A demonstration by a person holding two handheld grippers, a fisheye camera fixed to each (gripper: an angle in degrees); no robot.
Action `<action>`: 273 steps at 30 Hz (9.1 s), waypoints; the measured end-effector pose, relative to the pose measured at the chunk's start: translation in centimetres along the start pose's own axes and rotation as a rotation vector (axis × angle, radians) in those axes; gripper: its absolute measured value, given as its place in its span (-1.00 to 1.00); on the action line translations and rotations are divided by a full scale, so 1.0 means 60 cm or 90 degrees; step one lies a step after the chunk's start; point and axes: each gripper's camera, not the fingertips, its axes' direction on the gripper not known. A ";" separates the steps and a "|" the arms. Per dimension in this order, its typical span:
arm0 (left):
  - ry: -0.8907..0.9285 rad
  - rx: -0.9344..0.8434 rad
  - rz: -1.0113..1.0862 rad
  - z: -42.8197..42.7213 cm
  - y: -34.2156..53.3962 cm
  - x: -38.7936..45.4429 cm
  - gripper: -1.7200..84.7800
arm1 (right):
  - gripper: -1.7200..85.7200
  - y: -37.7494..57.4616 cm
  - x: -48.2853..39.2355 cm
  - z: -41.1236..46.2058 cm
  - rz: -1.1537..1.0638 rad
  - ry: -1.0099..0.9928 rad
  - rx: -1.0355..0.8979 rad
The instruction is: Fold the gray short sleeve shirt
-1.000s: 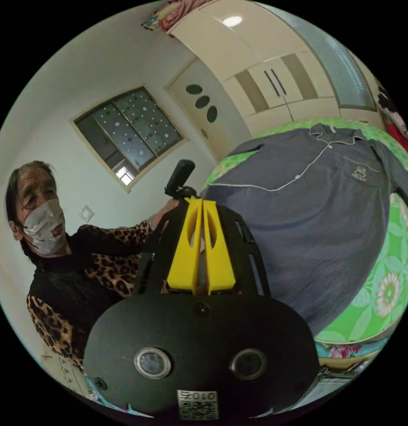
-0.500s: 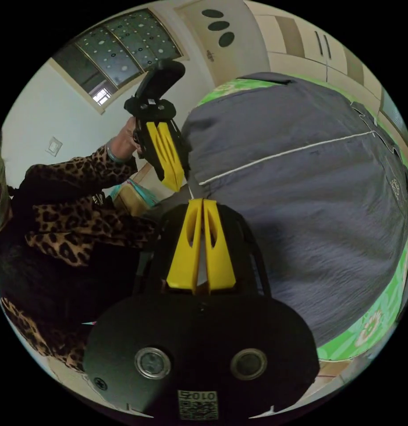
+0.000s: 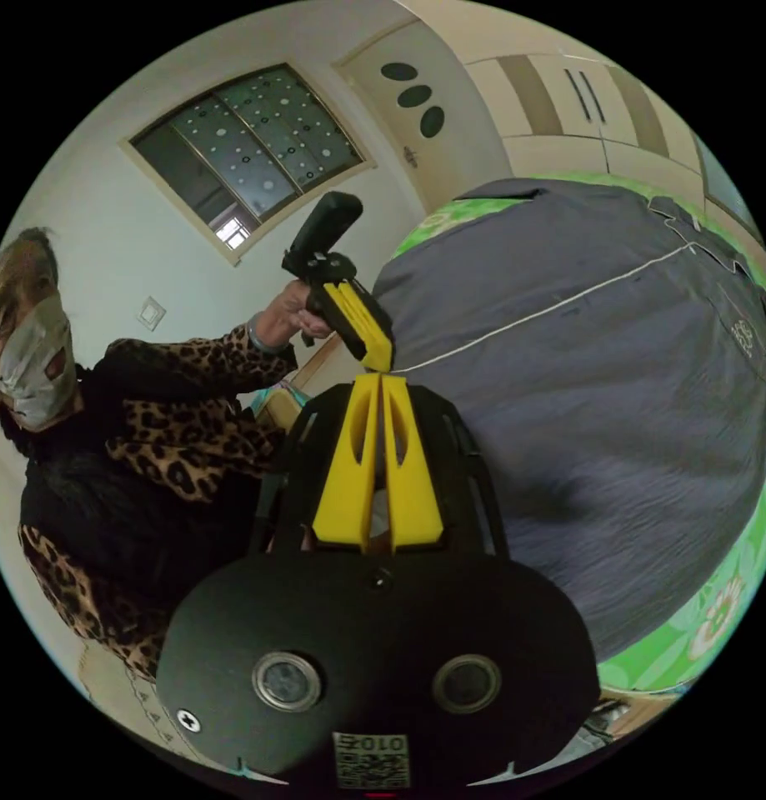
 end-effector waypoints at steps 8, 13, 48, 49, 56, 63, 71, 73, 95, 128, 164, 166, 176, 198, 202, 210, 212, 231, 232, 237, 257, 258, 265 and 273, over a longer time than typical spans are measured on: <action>0.044 -0.003 0.006 -0.035 0.033 -0.053 -0.96 | -0.90 -0.108 0.105 -0.006 -0.037 -0.040 -0.043; 0.030 -0.121 0.085 -0.041 0.035 -0.078 -0.96 | -0.90 -0.254 0.228 -0.032 -0.056 -0.031 -0.081; -0.056 0.548 -0.448 -0.288 0.638 -0.326 -0.96 | -0.91 -0.483 0.265 0.359 0.129 0.086 -0.061; -0.055 0.551 -0.446 -0.277 0.633 -0.307 -0.96 | -0.91 -0.475 0.270 0.360 0.127 0.102 -0.041; -0.045 0.491 -0.510 -0.147 0.647 -0.309 -0.96 | -0.91 -0.473 0.316 0.395 0.151 0.130 0.018; 0.052 0.422 -0.430 -0.105 0.659 -0.499 -0.96 | -0.90 -0.463 0.299 0.467 0.259 0.174 0.032; 0.116 0.214 -0.232 -0.137 0.570 -0.756 -0.96 | -0.90 -0.406 0.242 0.623 0.468 0.046 0.088; 0.101 0.194 -0.222 -0.138 0.548 -0.780 -0.96 | -0.89 -0.406 0.236 0.666 0.463 0.026 0.073; 0.239 -0.089 -0.181 0.190 0.425 -1.043 -0.92 | -0.66 -0.337 0.311 0.912 0.801 0.082 0.294; 0.213 -0.253 0.071 0.460 0.316 -1.185 -0.72 | -0.89 -0.361 0.466 1.070 0.976 0.286 0.368; 0.660 -0.238 0.065 0.338 0.379 -1.345 -0.96 | -0.89 -0.244 0.215 0.973 0.753 -0.107 0.571; 0.632 -0.224 0.042 0.303 0.382 -1.375 -0.96 | -0.89 -0.264 0.216 0.984 0.750 -0.134 0.521; 0.627 -0.271 0.118 0.184 0.315 -1.367 -0.96 | -0.89 -0.290 0.126 0.944 0.673 -0.128 0.612; 0.565 -0.067 0.319 -0.134 -0.042 -1.004 -0.96 | -0.89 -0.209 -0.042 0.520 0.358 -0.058 0.833; 0.587 -0.063 0.309 -0.103 -0.173 -0.981 -0.96 | -0.89 -0.180 -0.025 0.432 0.391 -0.039 0.868; 0.671 -0.092 0.307 0.014 -0.455 -0.909 -0.96 | -0.89 -0.112 0.026 0.279 0.480 -0.024 0.947; 0.684 -0.130 0.316 0.063 -0.536 -0.866 -0.96 | -0.89 -0.092 0.033 0.253 0.501 -0.009 0.972; 0.573 -0.384 0.277 0.489 -0.779 -0.604 -0.96 | -0.89 0.223 0.070 0.141 0.657 -0.083 1.213; 0.559 -0.396 0.264 0.521 -0.787 -0.601 -0.96 | -0.89 0.239 0.082 0.144 0.671 -0.104 1.223; 0.481 -0.442 0.157 0.643 -0.795 -0.629 -0.96 | -0.87 0.285 0.104 0.166 0.760 -0.128 1.251; 0.459 -0.483 -0.040 0.723 -0.814 -0.657 -0.96 | -0.91 0.192 0.175 0.101 0.964 0.144 0.882; 0.459 -0.483 -0.038 0.721 -0.815 -0.656 -0.96 | -0.91 0.201 0.177 0.103 0.977 0.150 0.907; 0.470 -0.475 0.041 0.670 -0.841 -0.672 -0.96 | -0.91 0.263 0.149 0.132 0.950 0.136 1.139; 0.565 -0.394 -0.060 0.673 -0.846 -0.734 -0.96 | -0.91 0.237 0.132 0.133 0.947 0.183 1.153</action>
